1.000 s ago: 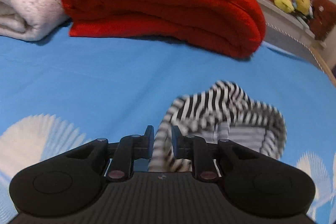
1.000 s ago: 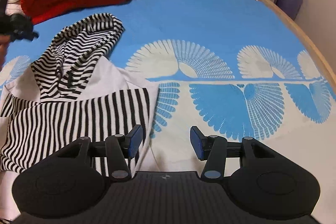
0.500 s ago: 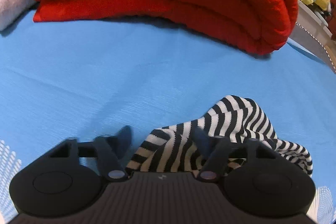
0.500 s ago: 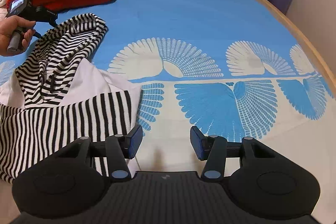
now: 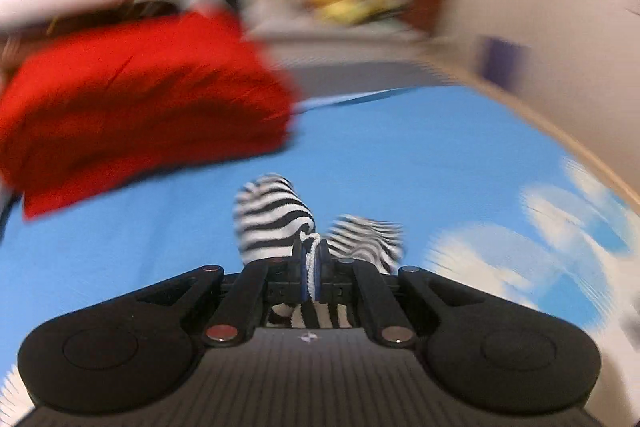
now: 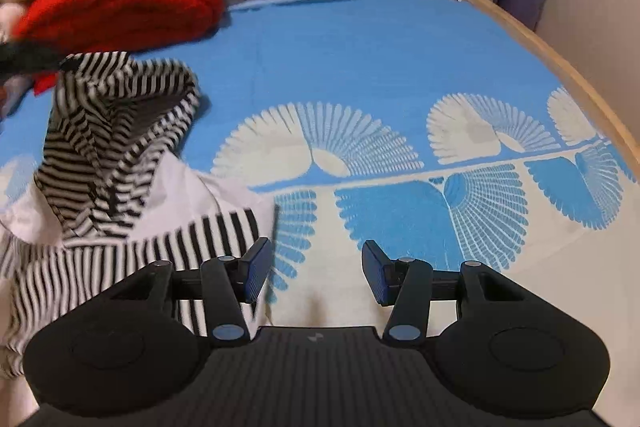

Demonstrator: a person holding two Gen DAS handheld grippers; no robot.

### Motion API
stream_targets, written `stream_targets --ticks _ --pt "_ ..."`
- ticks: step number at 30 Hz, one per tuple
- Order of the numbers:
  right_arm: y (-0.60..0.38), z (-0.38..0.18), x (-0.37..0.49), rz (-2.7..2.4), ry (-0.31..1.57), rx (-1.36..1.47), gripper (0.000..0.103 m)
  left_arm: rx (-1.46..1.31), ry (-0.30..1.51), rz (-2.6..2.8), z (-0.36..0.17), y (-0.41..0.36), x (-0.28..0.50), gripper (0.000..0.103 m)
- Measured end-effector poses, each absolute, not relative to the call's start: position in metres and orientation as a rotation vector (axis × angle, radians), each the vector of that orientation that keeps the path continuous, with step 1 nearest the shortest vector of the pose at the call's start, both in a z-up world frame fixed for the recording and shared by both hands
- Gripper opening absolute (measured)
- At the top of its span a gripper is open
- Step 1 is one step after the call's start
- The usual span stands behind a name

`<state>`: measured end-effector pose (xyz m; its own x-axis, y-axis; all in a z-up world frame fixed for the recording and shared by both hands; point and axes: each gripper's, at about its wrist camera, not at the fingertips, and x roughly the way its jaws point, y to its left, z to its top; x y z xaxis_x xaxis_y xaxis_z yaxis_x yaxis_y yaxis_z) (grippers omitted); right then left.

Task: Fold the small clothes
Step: 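Grasp the striped body with the right tool while the left tool grips the hood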

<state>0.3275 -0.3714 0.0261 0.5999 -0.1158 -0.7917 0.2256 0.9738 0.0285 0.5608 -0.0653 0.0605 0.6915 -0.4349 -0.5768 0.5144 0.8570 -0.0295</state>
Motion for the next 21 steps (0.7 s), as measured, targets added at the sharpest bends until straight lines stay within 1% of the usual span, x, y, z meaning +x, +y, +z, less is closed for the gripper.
stream_targets --ticks 2,4,5,7,8,9,10,11,12,14,16,17,18,21 --pt "-0.373 0.037 0.324 -0.199 0.874 0.171 0.052 0.22 0.545 -0.663 0.074 -0.059 0.48 0.003" --pt "-0.373 0.048 0.318 -0.205 0.829 0.213 0.052 0.306 0.539 -0.766 0.075 -0.048 0.407 0.003" --pt "-0.373 0.052 0.315 -0.211 0.814 0.233 0.052 0.338 0.567 -0.807 0.071 -0.042 0.374 0.004" --pt "-0.373 0.059 0.307 -0.207 0.784 0.294 0.052 0.344 0.687 -0.863 0.06 -0.028 0.327 0.005" --pt "-0.371 0.062 0.303 -0.196 0.773 0.32 0.052 0.329 0.739 -0.857 0.056 -0.019 0.308 0.01" --pt "-0.368 0.064 0.299 -0.182 0.764 0.333 0.052 0.298 0.763 -0.825 0.055 -0.011 0.295 0.011" --pt "-0.365 0.066 0.296 -0.167 0.756 0.336 0.052 0.24 0.779 -0.766 0.056 -0.001 0.29 0.011" --pt "-0.361 0.067 0.292 -0.149 0.746 0.331 0.052 0.171 0.784 -0.698 0.058 0.006 0.291 0.015" --pt "-0.357 0.067 0.29 -0.134 0.743 0.325 0.052 0.081 0.793 -0.621 0.058 0.016 0.295 0.021" --pt "-0.352 0.063 0.289 -0.106 0.758 0.356 0.052 -0.167 0.825 -0.464 0.047 0.042 0.313 0.029" --pt "-0.351 0.054 0.29 -0.056 0.799 0.443 0.049 -0.381 0.913 -0.303 0.024 0.062 0.335 0.03" --pt "-0.35 0.05 0.292 -0.036 0.82 0.47 0.049 -0.44 0.997 -0.212 0.01 0.065 0.347 0.03" --pt "-0.347 0.043 0.294 -0.015 0.857 0.492 0.049 -0.472 1.039 -0.163 -0.002 0.066 0.358 0.03" --pt "-0.335 0.021 0.301 0.021 0.976 0.476 0.049 -0.598 1.22 -0.085 -0.039 0.076 0.387 0.031"
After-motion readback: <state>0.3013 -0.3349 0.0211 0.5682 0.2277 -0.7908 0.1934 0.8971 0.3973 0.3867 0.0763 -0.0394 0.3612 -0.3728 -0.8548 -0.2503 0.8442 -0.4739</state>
